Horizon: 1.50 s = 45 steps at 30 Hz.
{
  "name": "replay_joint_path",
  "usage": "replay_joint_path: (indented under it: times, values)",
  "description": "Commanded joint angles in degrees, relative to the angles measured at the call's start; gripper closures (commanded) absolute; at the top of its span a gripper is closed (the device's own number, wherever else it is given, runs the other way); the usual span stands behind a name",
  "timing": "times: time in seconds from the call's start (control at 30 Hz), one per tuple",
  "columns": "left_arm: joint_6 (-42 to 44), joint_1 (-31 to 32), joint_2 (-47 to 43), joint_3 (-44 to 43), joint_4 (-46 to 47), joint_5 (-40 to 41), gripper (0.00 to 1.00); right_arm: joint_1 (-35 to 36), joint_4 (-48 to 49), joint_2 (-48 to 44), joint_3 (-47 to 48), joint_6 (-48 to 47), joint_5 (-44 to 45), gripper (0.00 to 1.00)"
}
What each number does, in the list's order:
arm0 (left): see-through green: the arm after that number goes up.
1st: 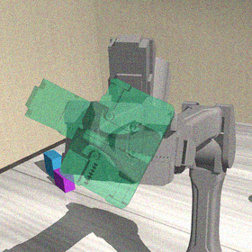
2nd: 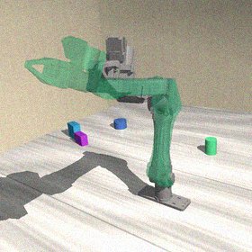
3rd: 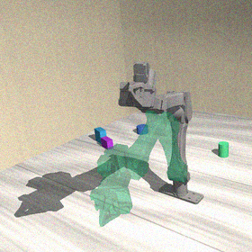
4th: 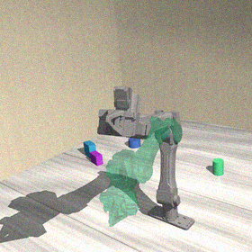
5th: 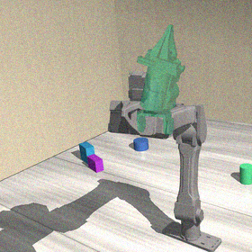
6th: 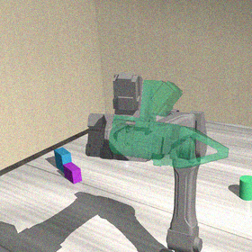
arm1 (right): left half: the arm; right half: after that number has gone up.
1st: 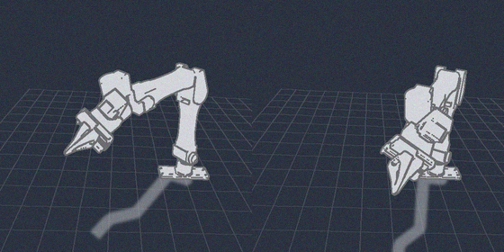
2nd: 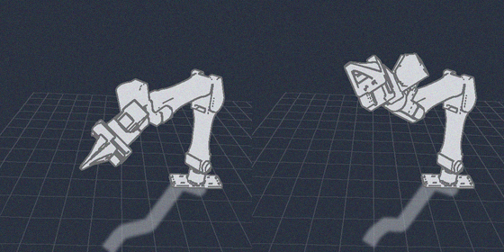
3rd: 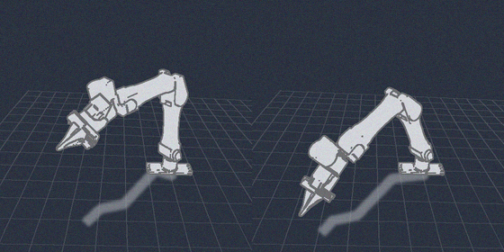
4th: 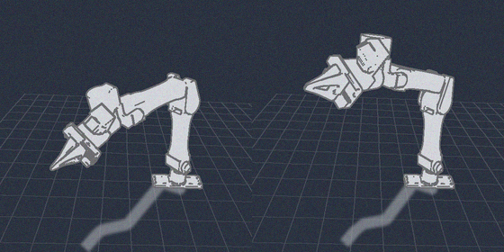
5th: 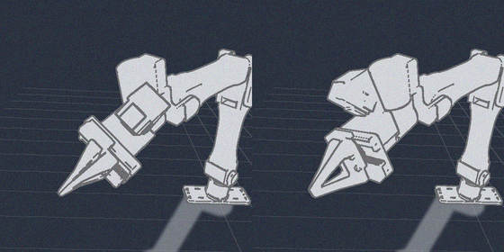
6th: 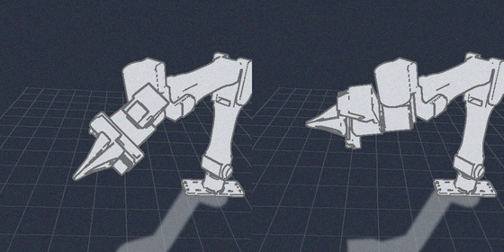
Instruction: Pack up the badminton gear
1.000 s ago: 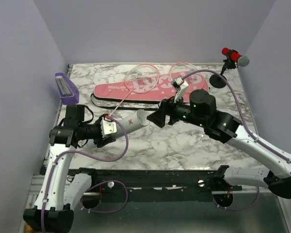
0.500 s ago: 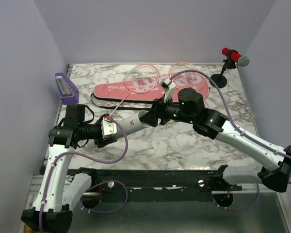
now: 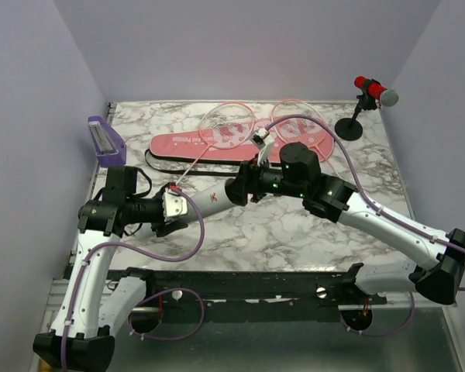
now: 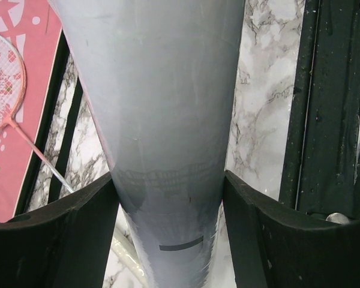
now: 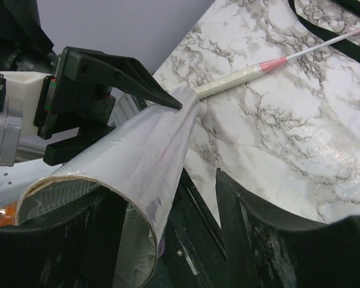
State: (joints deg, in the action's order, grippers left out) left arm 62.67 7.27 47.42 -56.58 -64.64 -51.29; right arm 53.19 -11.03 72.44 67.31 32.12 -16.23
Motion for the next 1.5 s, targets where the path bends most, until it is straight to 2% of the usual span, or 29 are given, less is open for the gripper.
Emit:
replay_joint_path:
  times: [0.0, 0.1, 0.3, 0.43, 0.6, 0.7, 0.83, 0.93, 1.07, 1.37, 1.47]
  values:
    - [0.43, 0.38, -0.49, -0.47, 0.75, -3.03, 0.28, 0.34, -2.93, -2.12, 2.11, -1.08, 2.15, 0.27]
    - [1.13, 0.38, -1.1, 1.11, 0.66, -2.15, 0.28, -0.01, -8.12, -6.43, 6.06, -3.89, 6.73, 0.17]
    - [1.84, 0.38, -1.72, 2.87, 0.75, -1.27, 0.27, -1.5, -17.79, -10.48, 11.88, -7.15, 12.7, 0.13]
    - [1.84, 0.38, -1.8, 2.96, 0.48, -1.27, 0.27, -5.89, -20.17, -9.43, 11.62, -8.12, 14.12, 0.13]
    - [1.75, 0.38, -2.33, 2.88, -0.13, -1.1, 0.27, -22.22, -16.41, -3.02, 5.48, -6.46, 3.77, 0.2]
    - [1.66, 0.38, -2.68, 2.96, -0.31, -1.27, 0.27, -28.04, -12.45, 4.34, 2.13, -8.03, 3.74, 0.23]
    - [1.66, 0.38, -3.03, 3.23, -0.22, -1.36, 0.27, -28.67, -9.73, 14.2, 3.88, -8.83, 5.94, 0.27]
    - [1.57, 0.38, -3.3, 3.58, -0.13, -1.45, 0.27, -28.76, -3.66, 18.94, 2.92, -8.13, 5.95, 0.27]
    - [1.57, 0.38, -3.47, 4.19, 0.22, -1.62, 0.27, -28.84, -2.51, 25.8, 5.9, -8.13, 5.51, 0.27]
    - [-0.01, 0.82, -3.21, 6.21, 1.8, -1.98, 0.27, -28.84, 0.92, 34.6, 10.56, -9.71, 7.62, 0.31]
    - [-0.1, 0.91, -3.39, 6.83, 2.24, -1.71, 0.27, -28.84, 1.62, 38.02, 11.88, -9.62, 6.3, 0.35]
